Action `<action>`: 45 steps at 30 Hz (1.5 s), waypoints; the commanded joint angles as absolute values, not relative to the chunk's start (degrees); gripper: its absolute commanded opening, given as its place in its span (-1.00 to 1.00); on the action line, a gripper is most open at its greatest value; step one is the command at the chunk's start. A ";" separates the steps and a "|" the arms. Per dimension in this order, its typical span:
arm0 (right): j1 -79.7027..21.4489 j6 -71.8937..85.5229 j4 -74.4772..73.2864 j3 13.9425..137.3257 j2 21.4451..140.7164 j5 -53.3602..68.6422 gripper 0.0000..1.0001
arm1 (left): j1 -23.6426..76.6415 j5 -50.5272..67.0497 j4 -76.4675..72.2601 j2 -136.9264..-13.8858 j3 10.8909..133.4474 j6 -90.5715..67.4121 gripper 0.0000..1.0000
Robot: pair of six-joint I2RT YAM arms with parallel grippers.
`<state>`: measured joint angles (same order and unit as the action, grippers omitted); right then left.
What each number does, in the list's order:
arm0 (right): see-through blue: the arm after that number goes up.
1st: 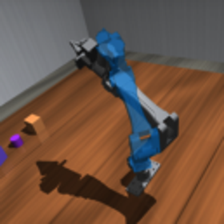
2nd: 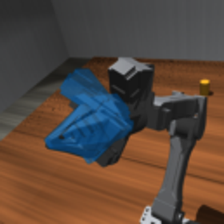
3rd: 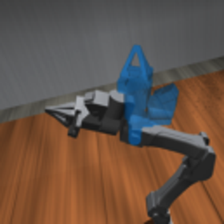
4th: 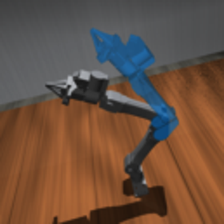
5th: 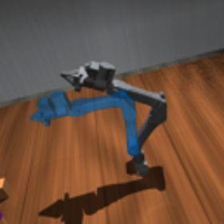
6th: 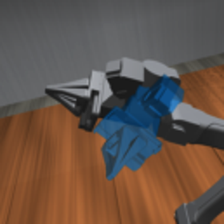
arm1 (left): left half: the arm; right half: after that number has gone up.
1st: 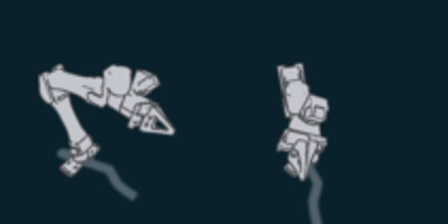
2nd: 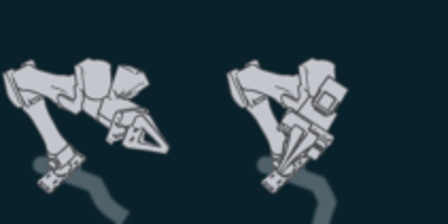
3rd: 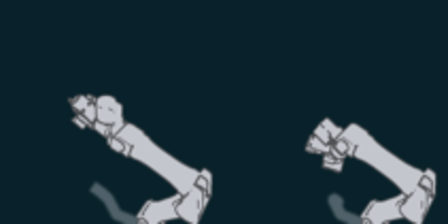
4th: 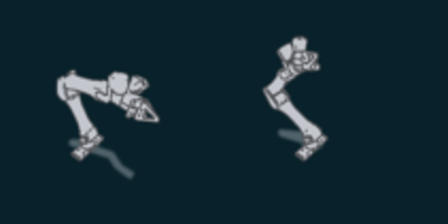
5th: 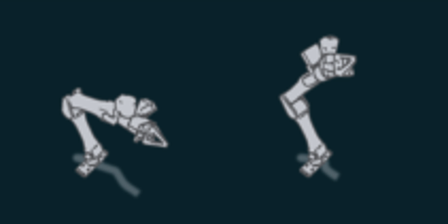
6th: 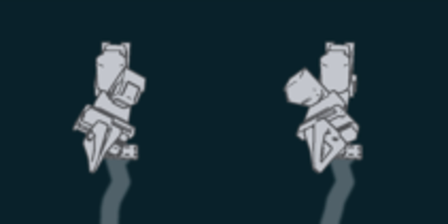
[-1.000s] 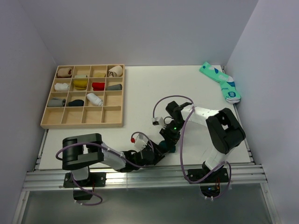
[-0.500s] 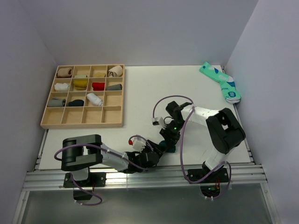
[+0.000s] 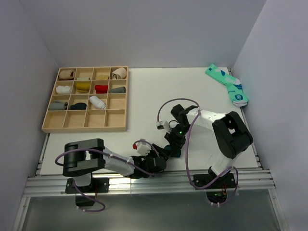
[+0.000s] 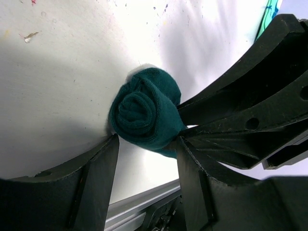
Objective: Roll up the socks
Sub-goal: Roll the sock at the center of the board, then pick up the sock at the center of the board.
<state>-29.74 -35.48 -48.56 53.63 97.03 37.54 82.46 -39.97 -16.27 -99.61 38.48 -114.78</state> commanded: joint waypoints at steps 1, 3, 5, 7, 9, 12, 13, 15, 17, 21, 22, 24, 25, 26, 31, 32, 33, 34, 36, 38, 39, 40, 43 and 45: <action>-30.06 -39.55 -41.31 51.33 99.40 28.56 -0.81 | 82.18 -42.01 -7.02 -100.90 36.13 -137.46 0.15; -30.06 -39.55 -41.40 51.33 99.23 28.48 -0.81 | 82.26 -42.18 -7.38 -100.64 35.33 -137.90 0.14; -30.06 -39.46 -41.13 51.15 99.14 28.39 -0.81 | 82.18 -42.27 -5.90 -100.46 35.77 -137.99 0.15; -30.06 -39.29 -41.05 51.15 99.05 28.21 -0.81 | 82.27 -42.36 -5.97 -99.94 35.16 -138.86 0.15; -30.15 -39.20 -41.13 51.15 99.05 28.30 -0.80 | 82.27 -42.36 -8.17 -99.67 33.40 -139.22 0.15; -30.06 -38.94 -41.31 51.59 99.23 28.74 -0.80 | 82.18 -42.28 -6.42 -100.19 34.45 -139.40 0.16; -30.15 -38.94 -41.31 51.85 99.32 29.00 -0.80 | 82.26 -42.19 -6.24 -100.37 34.71 -139.48 0.15; -30.15 -38.67 -41.66 52.21 99.32 29.70 -0.81 | 82.27 -42.28 -6.59 -100.46 34.89 -139.66 0.16; -30.41 -38.32 -41.75 52.73 99.14 29.97 -0.80 | 81.92 -42.19 -6.50 -100.37 34.54 -139.75 0.16; -30.67 -36.92 -41.92 54.48 99.40 31.02 -0.80 | 81.39 -42.63 -5.45 -98.88 33.75 -139.92 0.16; -30.76 -36.57 -42.01 55.01 99.67 31.55 -0.81 | 80.86 -42.63 -5.28 -98.62 33.58 -139.75 0.16; -30.94 -35.25 -41.58 56.24 100.28 32.25 -0.82 | 80.33 -42.54 -5.10 -97.48 32.70 -139.04 0.16; -30.85 -34.64 -41.22 56.51 100.46 32.43 -0.83 | 79.90 -42.45 -4.75 -97.12 32.43 -139.04 0.16; -30.85 -33.41 -40.79 56.77 100.98 32.34 -0.86 | 79.72 -42.45 -4.66 -96.77 31.65 -139.04 0.16; -31.02 -27.18 -36.92 58.88 102.83 33.04 -0.87 | 79.37 -42.71 -4.66 -94.49 28.83 -139.66 0.16; -31.20 -26.38 -36.31 59.06 103.18 33.13 -0.87 | 79.37 -42.63 -4.22 -94.31 28.39 -139.92 0.17; -31.29 -25.50 -34.82 59.15 103.36 33.13 -0.88 | 79.37 -42.63 -4.74 -93.96 28.13 -139.66 0.18; -31.55 -23.92 -33.67 58.89 103.36 32.53 -0.88 | 79.28 -42.63 -5.09 -93.78 27.69 -139.40 0.18; -31.90 -22.51 -31.57 58.71 103.27 31.82 -0.89 | 79.19 -42.71 -5.18 -93.69 27.60 -139.22 0.19; -32.17 -20.57 -30.94 59.06 103.36 31.90 -0.89 | 79.10 -42.54 -5.80 -93.60 27.25 -139.13 0.20; -32.34 -20.22 -31.29 60.02 103.53 32.08 -0.89 | 79.01 -42.54 -6.50 -93.69 27.16 -138.96 0.20; -32.52 -19.52 -31.55 60.55 103.80 32.34 -0.89 | 78.67 -42.54 -6.50 -93.69 27.07 -139.04 0.20; -32.87 -18.81 -32.52 62.49 104.85 33.92 -0.89 | 77.87 -42.45 -7.65 -93.34 26.28 -138.78 0.20; -32.87 -18.37 -32.09 62.84 105.03 34.45 -0.89 | 76.91 -42.80 -7.56 -92.38 25.84 -138.96 0.20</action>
